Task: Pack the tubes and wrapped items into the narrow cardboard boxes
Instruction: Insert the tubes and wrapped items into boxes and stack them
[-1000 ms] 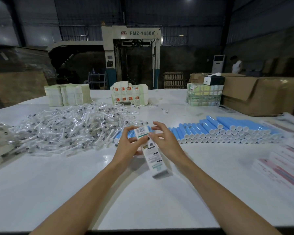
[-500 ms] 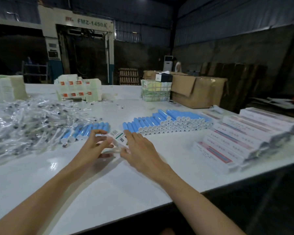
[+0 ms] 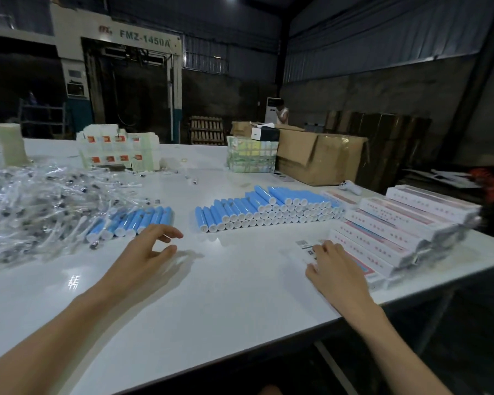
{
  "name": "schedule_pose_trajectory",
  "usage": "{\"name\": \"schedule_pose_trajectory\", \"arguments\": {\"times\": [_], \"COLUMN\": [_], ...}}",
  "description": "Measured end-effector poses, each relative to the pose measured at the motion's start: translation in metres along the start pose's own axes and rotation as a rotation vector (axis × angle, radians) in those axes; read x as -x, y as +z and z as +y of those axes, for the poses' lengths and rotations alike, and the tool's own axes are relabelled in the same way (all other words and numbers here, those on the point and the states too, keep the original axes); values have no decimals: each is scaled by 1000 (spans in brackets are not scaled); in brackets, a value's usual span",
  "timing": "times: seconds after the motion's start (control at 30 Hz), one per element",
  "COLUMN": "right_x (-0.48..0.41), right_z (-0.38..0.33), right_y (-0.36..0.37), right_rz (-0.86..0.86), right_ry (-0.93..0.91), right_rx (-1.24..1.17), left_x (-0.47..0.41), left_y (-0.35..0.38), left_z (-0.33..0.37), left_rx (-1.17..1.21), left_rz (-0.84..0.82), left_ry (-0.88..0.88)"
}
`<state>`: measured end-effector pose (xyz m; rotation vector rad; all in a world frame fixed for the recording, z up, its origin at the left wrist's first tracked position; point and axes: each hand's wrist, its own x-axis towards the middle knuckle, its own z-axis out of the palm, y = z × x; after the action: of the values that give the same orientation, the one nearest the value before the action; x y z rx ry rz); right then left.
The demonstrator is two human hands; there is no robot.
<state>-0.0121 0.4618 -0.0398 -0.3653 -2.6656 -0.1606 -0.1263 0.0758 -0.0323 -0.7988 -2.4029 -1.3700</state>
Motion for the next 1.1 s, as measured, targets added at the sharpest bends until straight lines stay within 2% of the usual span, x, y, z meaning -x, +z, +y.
{"name": "schedule_pose_trajectory", "arguments": {"times": [0.2,0.33,0.47,0.53,0.63,0.77,0.97,1.1], "right_x": [9,11,0,-15,-40,-70,-83,-88], "right_z": [-3,-5,-24,-50,-112,-199,-266,-267], "right_y": [-3,-3,-13,-19,-21,-11,25,44], "right_rz": [73,29,134,141,74,-136,-140,-254], "right_ry": [58,74,46,-65,-213,-275,-162,-149], "right_rx": [256,262,174,47,-365,-865,-1151,-1266], "left_x": [-2,-3,-4,-5,-5,-7,20,59], "left_y": [-4,-5,-5,-4,-8,-29,-77,-142], "left_z": [-6,-12,-12,-8,-2,4,-7,-27], "left_rx": [-42,-87,-134,-169,-215,-355,-666,-845], "left_rz": [-3,-20,-42,-48,-35,-10,-64,92], "left_ry": [28,53,93,107,93,-43,-242,-387]}}
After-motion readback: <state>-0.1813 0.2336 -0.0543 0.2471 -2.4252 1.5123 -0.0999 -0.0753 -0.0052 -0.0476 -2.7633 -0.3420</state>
